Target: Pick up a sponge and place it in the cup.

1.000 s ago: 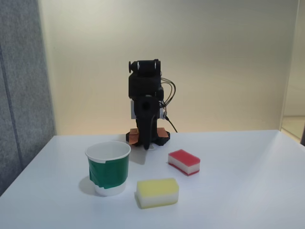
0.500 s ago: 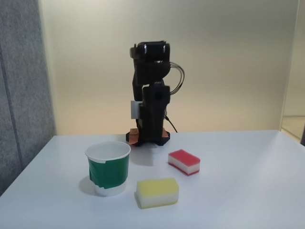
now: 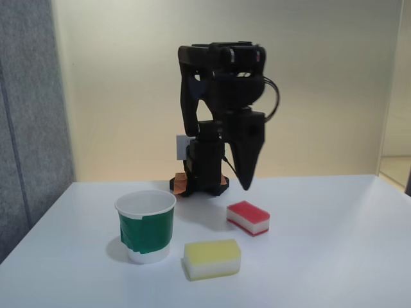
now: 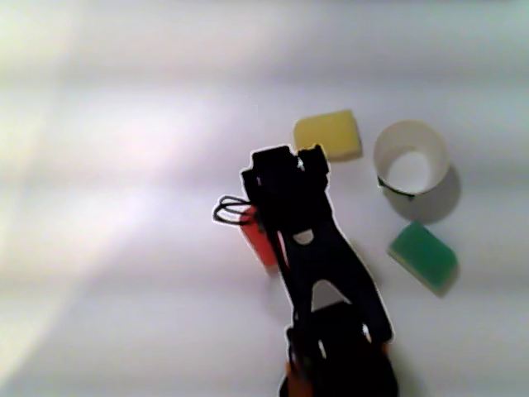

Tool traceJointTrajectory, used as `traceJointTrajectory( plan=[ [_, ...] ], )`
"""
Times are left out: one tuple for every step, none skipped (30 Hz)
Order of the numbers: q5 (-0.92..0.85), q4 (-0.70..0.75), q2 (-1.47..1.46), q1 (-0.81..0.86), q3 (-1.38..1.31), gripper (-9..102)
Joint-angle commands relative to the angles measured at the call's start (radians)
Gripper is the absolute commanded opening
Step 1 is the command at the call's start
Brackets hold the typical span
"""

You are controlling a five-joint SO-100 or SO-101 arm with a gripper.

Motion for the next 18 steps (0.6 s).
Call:
traceJointTrajectory(
  plan=[
    [0.014,-0.008,-0.083,-0.063,-0.11,0],
    [0.008,-0.014,-0.115,-0.081,-0.132,0],
    [0.008,-0.012,-0.143,-0.103,-0.155,0],
    [0.003,-0.003,-0.169,-0.124,-0.178,0],
    [-0.034,0.002,-0.187,-0.144,-0.196,0],
    [-0.08,0.011,-0.199,-0.166,-0.213,0],
    [-0.135,0.025,-0.204,-0.183,-0.225,0],
    [-0.215,0.035,-0.207,-0.195,-0.235,0],
    [-0.313,0.044,-0.207,-0.206,-0.241,0],
    [-0.411,0.054,-0.207,-0.213,-0.242,0],
    [-0.502,0.067,-0.204,-0.221,-0.242,0],
    [-0.571,0.087,-0.202,-0.225,-0.25,0],
    [-0.627,0.097,-0.19,-0.227,-0.245,0],
    [-0.678,0.103,-0.175,-0.224,-0.236,0],
    [-0.732,0.106,-0.161,-0.219,-0.227,0],
    [-0.784,0.11,-0.149,-0.213,-0.218,0],
    [-0.836,0.115,-0.138,-0.206,-0.212,0],
    [-0.896,0.115,-0.132,-0.199,-0.206,0]
  ],
)
